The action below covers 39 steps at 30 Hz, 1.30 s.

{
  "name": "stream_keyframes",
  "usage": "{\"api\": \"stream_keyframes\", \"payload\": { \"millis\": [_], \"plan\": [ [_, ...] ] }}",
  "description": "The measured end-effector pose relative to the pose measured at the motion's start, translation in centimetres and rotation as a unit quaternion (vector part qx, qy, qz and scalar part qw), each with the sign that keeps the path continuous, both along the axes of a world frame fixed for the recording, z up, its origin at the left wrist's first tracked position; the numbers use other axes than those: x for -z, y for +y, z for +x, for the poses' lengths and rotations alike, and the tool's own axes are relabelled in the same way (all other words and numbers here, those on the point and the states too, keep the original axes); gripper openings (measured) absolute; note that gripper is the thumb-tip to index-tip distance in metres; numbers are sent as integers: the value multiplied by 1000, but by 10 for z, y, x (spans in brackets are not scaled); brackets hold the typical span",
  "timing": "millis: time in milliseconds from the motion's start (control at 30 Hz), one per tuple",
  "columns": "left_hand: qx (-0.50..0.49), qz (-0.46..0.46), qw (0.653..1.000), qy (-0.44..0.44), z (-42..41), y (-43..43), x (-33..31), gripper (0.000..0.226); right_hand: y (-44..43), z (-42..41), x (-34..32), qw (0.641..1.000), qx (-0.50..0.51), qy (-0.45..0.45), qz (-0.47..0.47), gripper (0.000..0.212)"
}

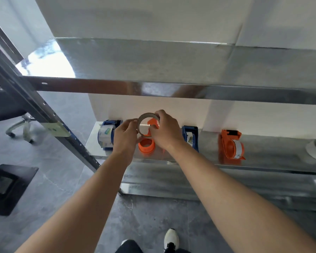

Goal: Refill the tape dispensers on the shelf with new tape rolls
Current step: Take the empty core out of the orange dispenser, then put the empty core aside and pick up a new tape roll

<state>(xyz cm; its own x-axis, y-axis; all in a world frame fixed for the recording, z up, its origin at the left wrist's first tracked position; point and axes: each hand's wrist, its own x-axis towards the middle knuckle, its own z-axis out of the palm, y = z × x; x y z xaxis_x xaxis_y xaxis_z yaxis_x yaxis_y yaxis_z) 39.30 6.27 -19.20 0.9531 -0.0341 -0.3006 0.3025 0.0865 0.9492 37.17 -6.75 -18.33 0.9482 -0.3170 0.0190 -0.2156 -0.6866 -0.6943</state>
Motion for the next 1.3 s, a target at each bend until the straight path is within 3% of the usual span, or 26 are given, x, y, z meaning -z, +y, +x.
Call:
{"api": "stream_keyframes", "payload": {
  "millis": [700, 1100, 1300],
  "plan": [
    [160, -32, 982, -100, -62, 54, -76, 27, 72, -111, -76, 955, 208, -187, 102, 28],
    [249, -64, 959, -118, -114, 14, -111, 30, 45, -177, -106, 918, 292, -244, 111, 28],
    [274, -38, 952, -129, -145, -29, -117, 29, 5, -211, -107, 911, 316, -245, 104, 30]
  ]
}}
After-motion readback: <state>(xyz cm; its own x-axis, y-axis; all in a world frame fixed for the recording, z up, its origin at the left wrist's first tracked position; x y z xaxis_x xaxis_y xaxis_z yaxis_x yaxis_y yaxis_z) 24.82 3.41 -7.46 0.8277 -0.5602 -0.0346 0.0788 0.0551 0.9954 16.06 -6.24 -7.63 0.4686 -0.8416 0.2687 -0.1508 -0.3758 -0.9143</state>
